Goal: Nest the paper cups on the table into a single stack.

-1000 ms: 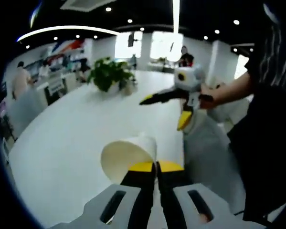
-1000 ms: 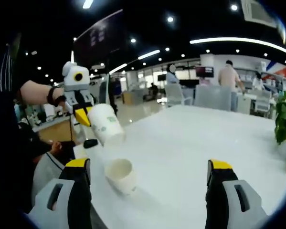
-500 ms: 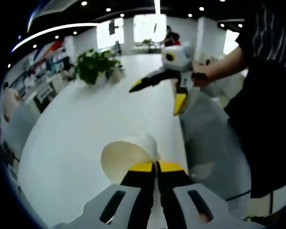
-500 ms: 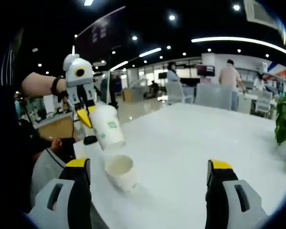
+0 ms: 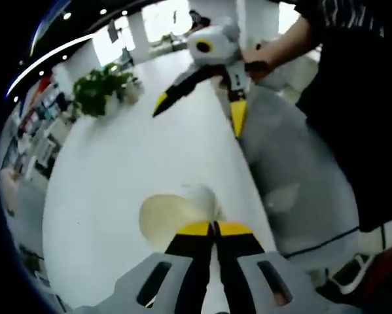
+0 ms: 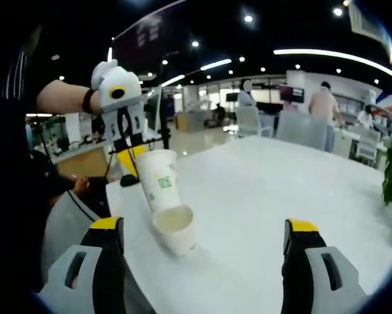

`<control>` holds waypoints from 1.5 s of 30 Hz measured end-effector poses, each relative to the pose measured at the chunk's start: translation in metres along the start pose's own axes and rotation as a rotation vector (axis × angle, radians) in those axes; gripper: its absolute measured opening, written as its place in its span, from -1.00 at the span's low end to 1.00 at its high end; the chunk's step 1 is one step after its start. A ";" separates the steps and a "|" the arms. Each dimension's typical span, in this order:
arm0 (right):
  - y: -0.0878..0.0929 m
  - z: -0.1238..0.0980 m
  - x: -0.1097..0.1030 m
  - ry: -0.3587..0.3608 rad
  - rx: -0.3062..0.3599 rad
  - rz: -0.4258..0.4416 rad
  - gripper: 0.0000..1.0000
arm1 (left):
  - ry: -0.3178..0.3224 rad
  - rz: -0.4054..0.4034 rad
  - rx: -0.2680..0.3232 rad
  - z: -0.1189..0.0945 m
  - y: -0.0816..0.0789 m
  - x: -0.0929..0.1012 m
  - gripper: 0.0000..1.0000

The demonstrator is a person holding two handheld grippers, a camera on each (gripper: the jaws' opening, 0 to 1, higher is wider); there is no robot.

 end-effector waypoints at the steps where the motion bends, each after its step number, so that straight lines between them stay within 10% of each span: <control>1: 0.001 0.000 -0.001 -0.004 -0.006 0.002 1.00 | 0.003 0.004 -0.005 0.001 -0.001 0.000 -0.99; 16: 0.006 -0.001 -0.005 -0.013 -0.010 0.011 1.00 | 0.013 0.283 -0.103 0.015 -0.005 -0.001 -0.99; 45: 0.016 -0.011 -0.002 0.004 -0.004 0.056 1.00 | 0.084 0.447 -0.212 0.044 -0.007 -0.005 -0.99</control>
Point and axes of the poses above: the point that each gripper's makers call its tool centre point, and the gripper's own axes: z roughly forward along the fingers, x roughly to its right, y roughly out of its underside, the point moved 10 cm from there along -z, roughly backward along the fingers, and after that the axes turned 3 degrees about -y, right-handed, at the moved point
